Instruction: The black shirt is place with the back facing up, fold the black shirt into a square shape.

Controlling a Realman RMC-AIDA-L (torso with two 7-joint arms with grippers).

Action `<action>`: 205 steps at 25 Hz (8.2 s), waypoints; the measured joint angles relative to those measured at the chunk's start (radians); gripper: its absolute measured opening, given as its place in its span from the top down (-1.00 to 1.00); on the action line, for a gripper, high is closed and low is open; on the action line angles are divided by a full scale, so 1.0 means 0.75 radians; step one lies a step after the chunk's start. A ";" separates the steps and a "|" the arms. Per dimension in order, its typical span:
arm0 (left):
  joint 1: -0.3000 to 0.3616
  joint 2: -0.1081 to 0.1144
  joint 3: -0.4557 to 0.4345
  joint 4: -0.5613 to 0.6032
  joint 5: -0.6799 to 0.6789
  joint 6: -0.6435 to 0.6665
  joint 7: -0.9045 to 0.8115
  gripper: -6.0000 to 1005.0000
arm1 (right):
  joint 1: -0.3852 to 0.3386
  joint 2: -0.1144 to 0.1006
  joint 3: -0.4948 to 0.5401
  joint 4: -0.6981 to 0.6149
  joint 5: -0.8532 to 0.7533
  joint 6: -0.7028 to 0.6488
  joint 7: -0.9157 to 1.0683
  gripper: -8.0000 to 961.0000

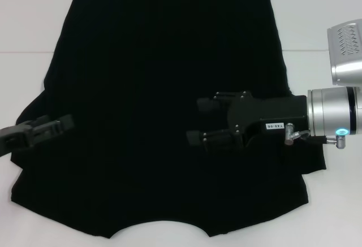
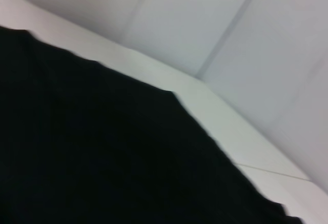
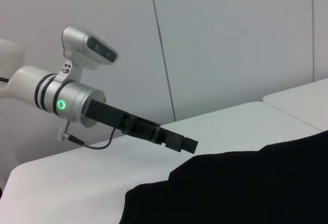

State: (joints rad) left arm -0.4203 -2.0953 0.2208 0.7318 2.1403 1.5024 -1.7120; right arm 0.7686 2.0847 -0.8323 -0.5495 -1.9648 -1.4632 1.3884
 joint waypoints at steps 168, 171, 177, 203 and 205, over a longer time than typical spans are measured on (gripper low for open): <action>-0.052 -0.024 -0.080 0.142 0.091 -0.288 -0.175 0.98 | -0.052 -0.014 0.038 -0.001 0.139 0.094 0.096 -0.90; -0.093 -0.033 -0.073 0.117 0.053 -0.187 -0.109 0.98 | -0.059 -0.014 0.038 0.002 0.139 0.094 0.088 -0.90; -0.154 -0.036 0.023 0.012 0.030 -0.138 -0.057 0.94 | -0.075 -0.016 0.038 0.003 0.139 0.091 0.086 -0.90; -0.119 -0.051 0.145 -0.035 0.028 -0.608 -0.181 -0.71 | -0.074 -0.021 0.038 0.005 0.139 0.090 0.102 -0.89; -0.119 -0.051 0.145 -0.035 0.024 -0.637 -0.188 -0.83 | -0.072 -0.021 0.038 0.005 0.139 0.091 0.103 -0.88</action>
State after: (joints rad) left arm -0.5093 -2.1334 0.3296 0.7057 2.1580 1.0247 -1.8530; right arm 0.7149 2.0692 -0.8038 -0.5457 -1.8607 -1.3953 1.4655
